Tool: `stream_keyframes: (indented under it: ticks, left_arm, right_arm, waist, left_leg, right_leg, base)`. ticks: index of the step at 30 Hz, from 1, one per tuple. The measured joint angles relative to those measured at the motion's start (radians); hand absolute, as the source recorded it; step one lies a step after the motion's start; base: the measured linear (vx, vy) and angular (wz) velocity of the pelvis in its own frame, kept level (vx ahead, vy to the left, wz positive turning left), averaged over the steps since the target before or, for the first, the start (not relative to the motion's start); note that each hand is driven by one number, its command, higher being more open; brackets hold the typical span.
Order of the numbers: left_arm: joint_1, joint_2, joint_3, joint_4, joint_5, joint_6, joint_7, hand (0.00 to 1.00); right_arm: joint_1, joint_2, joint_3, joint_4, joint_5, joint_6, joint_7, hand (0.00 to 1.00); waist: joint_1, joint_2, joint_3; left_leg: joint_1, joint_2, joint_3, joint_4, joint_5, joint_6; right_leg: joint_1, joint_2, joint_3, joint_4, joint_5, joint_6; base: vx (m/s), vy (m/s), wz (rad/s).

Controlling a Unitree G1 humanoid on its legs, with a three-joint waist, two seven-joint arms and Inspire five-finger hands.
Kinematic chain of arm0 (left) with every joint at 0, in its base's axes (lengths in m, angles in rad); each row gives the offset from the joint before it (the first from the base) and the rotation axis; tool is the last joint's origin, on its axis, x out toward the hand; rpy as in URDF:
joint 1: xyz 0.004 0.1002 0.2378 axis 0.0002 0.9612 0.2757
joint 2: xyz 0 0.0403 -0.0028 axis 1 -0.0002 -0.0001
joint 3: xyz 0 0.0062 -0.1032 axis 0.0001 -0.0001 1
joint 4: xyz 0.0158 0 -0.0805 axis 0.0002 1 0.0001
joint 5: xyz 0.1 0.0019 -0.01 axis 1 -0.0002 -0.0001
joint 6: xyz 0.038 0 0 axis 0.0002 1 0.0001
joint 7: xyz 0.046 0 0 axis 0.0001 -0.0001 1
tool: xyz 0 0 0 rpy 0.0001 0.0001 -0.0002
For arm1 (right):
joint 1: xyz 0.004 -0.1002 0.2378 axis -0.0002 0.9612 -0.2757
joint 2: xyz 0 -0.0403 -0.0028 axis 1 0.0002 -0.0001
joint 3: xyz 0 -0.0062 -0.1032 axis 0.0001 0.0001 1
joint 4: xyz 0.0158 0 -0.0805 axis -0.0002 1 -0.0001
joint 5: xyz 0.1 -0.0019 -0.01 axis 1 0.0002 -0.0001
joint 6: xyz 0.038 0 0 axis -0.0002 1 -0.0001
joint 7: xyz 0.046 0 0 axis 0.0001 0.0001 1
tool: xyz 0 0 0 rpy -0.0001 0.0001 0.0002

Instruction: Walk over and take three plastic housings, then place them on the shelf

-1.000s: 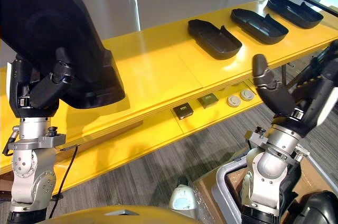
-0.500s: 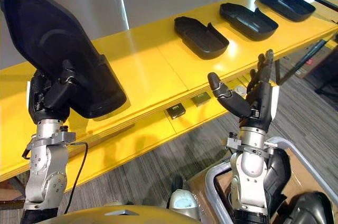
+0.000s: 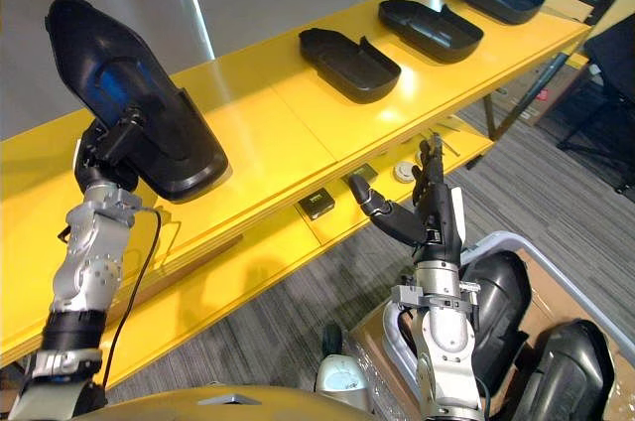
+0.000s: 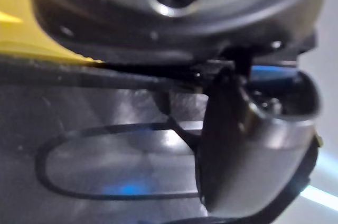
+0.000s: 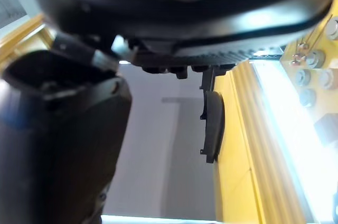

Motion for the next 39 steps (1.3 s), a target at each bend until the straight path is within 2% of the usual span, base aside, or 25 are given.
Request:
stream_keyframes:
  ticks: [3,8,9,19,21,27,28,32,39]
  left_arm:
    - [-0.098,0.04,0.0,0.136,-0.046,0.017,0.001,0.0]
    - [-0.213,0.064,-0.003,0.279,-0.109,0.054,-0.001,0.0]
    - [-0.241,0.07,-0.003,0.319,-0.109,0.066,-0.001,0.0]
    - [-0.308,0.098,-0.047,0.419,-0.108,0.118,0.004,0.0]
    - [-0.33,0.098,-0.069,0.445,-0.107,0.141,0.028,0.0]
    - [-0.377,0.109,-0.09,0.48,-0.1,0.154,0.087,0.0]
    - [-0.379,0.112,-0.091,0.481,-0.099,0.154,0.087,1.0]
    - [-0.415,0.132,-0.102,0.526,-0.09,0.15,0.085,1.0]
    - [-0.448,0.132,-0.131,0.55,-0.06,0.101,0.097,1.0]
  right_arm:
    - [0.002,-0.005,0.023,0.01,0.0,0.0,0.011,1.0]
    - [0.018,-0.03,0.055,0.019,0.0,0.003,0.011,1.0]
    - [0.024,-0.039,0.059,0.019,0.0,0.003,0.014,1.0]
    - [0.031,-0.04,0.077,0.019,0.002,0.004,0.011,1.0]
    - [0.031,-0.041,0.094,0.018,0.002,0.004,0.01,1.0]
    - [0.032,-0.041,0.128,0.012,0.002,0.004,0.007,1.0]
    - [0.031,-0.041,0.129,0.011,0.002,0.004,0.007,1.0]
    - [0.03,-0.042,0.133,0.011,0.002,0.004,0.006,1.0]
    - [0.019,-0.085,0.162,-0.009,0.002,0.004,0.012,1.0]
  waist:
    - [-0.025,-0.002,0.0]
    - [-0.046,-0.002,0.001]
    - [-0.059,-0.002,0.001]
    - [-0.089,-0.007,0.02]
    - [-0.089,-0.009,0.028]
    - [-0.102,-0.014,0.045]
    - [-0.105,-0.013,0.049]
    - [-0.113,-0.008,0.061]
    - [-0.112,-0.009,0.088]
  left_leg:
    - [-0.022,0.001,0.025,0.02,-0.008,0.005]
    - [-0.029,0.004,0.052,0.037,-0.019,0.006]
    - [-0.029,0.004,0.054,0.04,-0.021,0.007]
    - [-0.046,0.019,0.075,0.094,-0.049,0.009]
    - [-0.047,0.026,0.079,0.109,-0.057,0.009]
    - [-0.049,0.033,0.081,0.132,-0.074,0.01]
    - [-0.049,0.035,0.081,0.136,-0.077,0.01]
    - [-0.067,0.035,0.081,0.149,-0.082,0.012]
    - [-0.084,0.044,0.073,0.171,-0.088,0.014]
  right_leg:
    - [-0.03,0.0,0.025,-0.005,0.013,-0.001]
    - [-0.045,0.004,0.054,0.0,0.024,-0.002]
    - [-0.046,0.003,0.057,0.0,0.025,-0.001]
    - [-0.06,-0.001,0.08,-0.005,0.03,-0.002]
    - [-0.058,0.0,0.081,-0.005,0.031,-0.004]
    - [-0.053,0.0,0.081,-0.006,0.027,-0.008]
    - [-0.051,0.0,0.081,-0.006,0.027,-0.008]
    - [-0.064,-0.003,0.079,-0.005,0.027,-0.009]
    - [-0.071,-0.002,0.07,-0.005,0.03,-0.013]
  base:
    - [-0.09,0.039,-0.24]
    - [-0.06,0.044,-0.18]
    - [-0.04,0.033,-0.06]
    - [-0.07,0.048,-0.08]
    - [-0.05,0.034,-0.05]
    - [-0.05,0.048,-0.02]
    - [-0.04,0.051,-0.01]
    - [-0.03,0.045,0.01]
    - [-0.01,0.024,0.02]
